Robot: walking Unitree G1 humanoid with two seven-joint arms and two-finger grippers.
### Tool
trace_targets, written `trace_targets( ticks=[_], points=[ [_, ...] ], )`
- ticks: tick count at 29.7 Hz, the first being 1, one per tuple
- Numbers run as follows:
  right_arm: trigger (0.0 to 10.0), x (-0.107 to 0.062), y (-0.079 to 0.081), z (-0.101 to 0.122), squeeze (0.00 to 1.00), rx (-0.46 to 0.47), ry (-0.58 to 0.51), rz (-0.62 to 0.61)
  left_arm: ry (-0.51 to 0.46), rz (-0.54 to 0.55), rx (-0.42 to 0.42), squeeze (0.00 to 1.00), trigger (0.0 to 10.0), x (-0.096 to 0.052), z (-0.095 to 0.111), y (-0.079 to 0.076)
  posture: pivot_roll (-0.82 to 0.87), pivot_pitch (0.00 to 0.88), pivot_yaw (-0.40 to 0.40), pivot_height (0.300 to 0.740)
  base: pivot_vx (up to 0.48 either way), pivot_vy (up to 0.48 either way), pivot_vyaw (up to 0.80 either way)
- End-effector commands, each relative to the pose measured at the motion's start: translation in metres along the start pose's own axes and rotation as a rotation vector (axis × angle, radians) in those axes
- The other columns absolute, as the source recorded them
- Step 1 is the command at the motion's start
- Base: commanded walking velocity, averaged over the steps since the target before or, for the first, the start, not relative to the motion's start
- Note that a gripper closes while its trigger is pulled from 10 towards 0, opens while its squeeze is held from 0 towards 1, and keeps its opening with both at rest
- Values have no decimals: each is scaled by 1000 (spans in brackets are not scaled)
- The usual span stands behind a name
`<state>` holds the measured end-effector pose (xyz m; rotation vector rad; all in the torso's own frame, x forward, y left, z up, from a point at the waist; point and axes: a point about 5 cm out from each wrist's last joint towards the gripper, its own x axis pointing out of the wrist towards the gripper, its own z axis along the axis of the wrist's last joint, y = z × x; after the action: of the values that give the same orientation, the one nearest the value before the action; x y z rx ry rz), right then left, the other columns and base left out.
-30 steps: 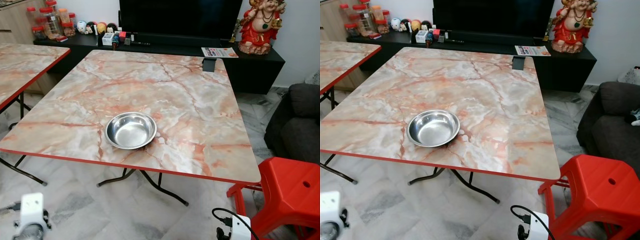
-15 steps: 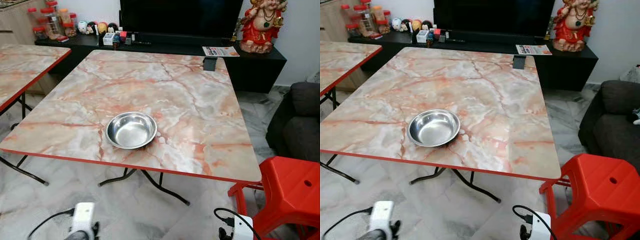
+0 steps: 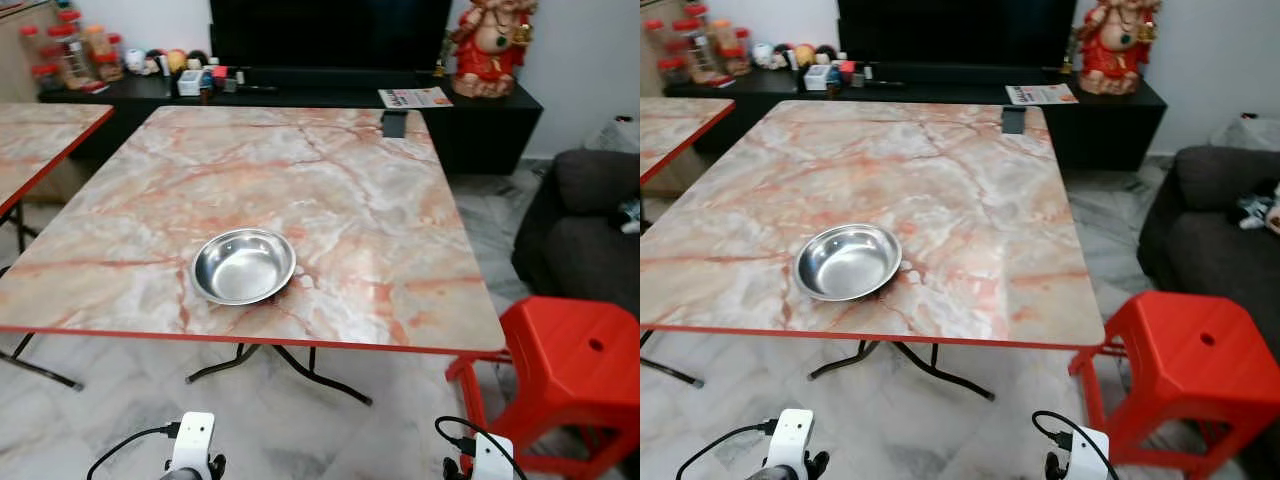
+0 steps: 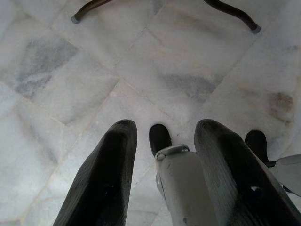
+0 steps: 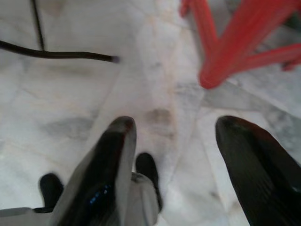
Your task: Setting the table
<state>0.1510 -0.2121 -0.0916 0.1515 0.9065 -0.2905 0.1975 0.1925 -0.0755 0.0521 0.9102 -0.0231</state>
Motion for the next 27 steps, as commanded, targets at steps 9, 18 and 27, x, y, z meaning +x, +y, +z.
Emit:
trace_targets(
  ticks=[9,18,27],
  points=[
    [10000,1,7,2,0,25,2,15,37,31,-14,0,10000,-2,-9,8,-45,0,-16,740,0,458,-174],
    [10000,1,10,1,0,19,-4,16,33,28,-9,0,10000,-2,-6,9,-33,0,-11,740,0,480,-87],
    [10000,1,13,2,0,21,-8,23,32,35,-9,0,10000,-2,-6,11,-29,0,-7,740,0,480,0]
  ],
)
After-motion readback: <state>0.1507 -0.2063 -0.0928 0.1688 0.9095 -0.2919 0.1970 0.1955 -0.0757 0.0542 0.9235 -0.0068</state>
